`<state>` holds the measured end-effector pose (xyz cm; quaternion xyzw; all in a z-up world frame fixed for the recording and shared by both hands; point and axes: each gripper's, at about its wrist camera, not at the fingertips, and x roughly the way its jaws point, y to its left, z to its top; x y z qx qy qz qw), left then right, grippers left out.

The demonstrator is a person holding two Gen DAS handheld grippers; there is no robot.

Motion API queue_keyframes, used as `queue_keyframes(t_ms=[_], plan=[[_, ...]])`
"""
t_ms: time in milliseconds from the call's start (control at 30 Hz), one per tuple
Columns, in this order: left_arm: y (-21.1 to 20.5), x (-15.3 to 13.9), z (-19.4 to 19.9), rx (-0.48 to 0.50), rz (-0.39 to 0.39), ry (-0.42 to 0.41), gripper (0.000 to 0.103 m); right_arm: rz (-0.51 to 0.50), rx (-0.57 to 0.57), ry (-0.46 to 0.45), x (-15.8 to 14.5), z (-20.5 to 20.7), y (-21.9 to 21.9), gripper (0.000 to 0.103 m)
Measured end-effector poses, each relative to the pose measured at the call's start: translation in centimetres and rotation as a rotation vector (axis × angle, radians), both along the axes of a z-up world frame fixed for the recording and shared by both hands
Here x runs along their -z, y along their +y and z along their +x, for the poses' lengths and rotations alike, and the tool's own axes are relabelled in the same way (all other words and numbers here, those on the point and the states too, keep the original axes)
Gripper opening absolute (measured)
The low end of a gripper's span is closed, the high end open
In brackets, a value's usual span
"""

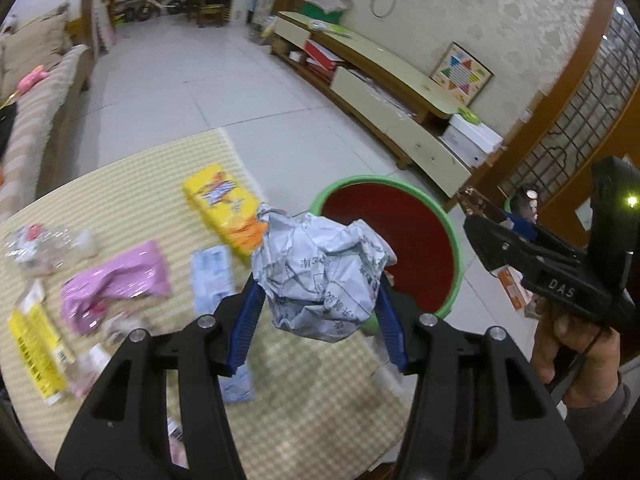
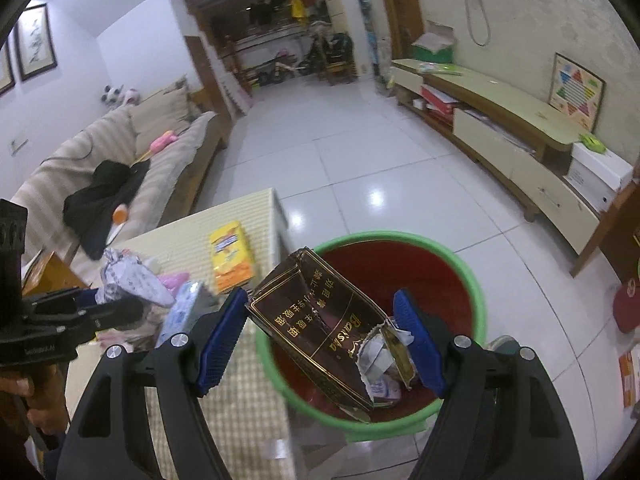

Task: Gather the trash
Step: 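Carry the grey paper and brown box over the bin with both tools, then open both tools to drop the grey paper and brown box into the bin, then move both open tools back over the table toward the remaining trash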

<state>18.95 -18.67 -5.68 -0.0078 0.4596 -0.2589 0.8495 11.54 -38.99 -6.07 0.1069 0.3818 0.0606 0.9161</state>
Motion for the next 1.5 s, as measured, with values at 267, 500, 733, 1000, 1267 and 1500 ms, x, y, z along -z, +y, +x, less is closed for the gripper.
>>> queue_keyframes(t_ms=[267,500,733,1000,1267,1500], plan=[[-5.6,1.2,1.7,0.094,0.010,0.013,0.052,0.031,0.053,0.013,1.1,1.5,-3.3,0.073],[-8.2,3.0,2.8,0.135,0.033,0.039,0.053,0.055,0.081,0.020,2.0,2.9,-5.1,0.073],[-9.4,4.7,3.4,0.152,0.046,0.071,0.060,0.071,0.088,0.031,2.8,4.0,-5.9,0.076],[-9.5,4.7,3.4,0.155,0.048,0.057,0.095,0.083,0.092,0.027,2.9,4.8,-6.0,0.090],[-8.2,3.9,3.0,0.139,0.052,0.043,0.097,0.085,0.093,0.022,2.3,4.6,-5.1,0.096],[-5.7,2.3,1.9,0.094,0.050,0.022,0.097,0.065,0.083,0.010,0.7,3.6,-3.7,0.096]])
